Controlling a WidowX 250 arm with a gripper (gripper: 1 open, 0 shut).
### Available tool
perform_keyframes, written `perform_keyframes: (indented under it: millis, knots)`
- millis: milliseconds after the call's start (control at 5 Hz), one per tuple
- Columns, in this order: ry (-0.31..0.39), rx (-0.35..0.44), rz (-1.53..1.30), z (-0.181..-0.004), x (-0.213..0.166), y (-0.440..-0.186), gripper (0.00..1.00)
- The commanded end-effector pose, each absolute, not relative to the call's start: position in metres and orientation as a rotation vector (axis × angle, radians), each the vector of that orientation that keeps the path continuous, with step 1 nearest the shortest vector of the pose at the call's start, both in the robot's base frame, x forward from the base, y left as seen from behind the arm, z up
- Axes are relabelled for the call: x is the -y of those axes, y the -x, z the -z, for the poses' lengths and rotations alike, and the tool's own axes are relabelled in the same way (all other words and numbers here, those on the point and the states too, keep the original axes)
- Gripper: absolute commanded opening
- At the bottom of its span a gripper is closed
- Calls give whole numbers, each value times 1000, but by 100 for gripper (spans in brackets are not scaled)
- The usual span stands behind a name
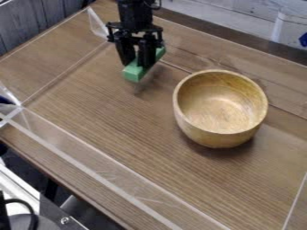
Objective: Put the green block in the brown bowl
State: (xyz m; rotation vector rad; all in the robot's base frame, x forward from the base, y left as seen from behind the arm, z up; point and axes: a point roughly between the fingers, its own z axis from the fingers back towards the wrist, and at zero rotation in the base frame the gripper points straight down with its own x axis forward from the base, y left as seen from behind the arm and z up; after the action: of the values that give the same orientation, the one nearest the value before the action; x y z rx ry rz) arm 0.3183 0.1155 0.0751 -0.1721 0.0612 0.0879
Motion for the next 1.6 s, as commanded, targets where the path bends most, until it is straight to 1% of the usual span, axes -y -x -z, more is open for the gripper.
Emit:
perform_keyframes:
  millis: [0, 400, 600, 800, 1000, 1400]
  knots:
    - [153, 67, -73, -125, -115, -328, 0]
    - [200, 72, 0, -148, -75, -322, 0]
    - [217, 64, 49, -154, -52, -316, 0]
    - [228, 52, 110, -154, -17, -315, 0]
    - [229, 39, 167, -147, 14, -314, 0]
    - [237, 15, 237, -135, 42, -303, 0]
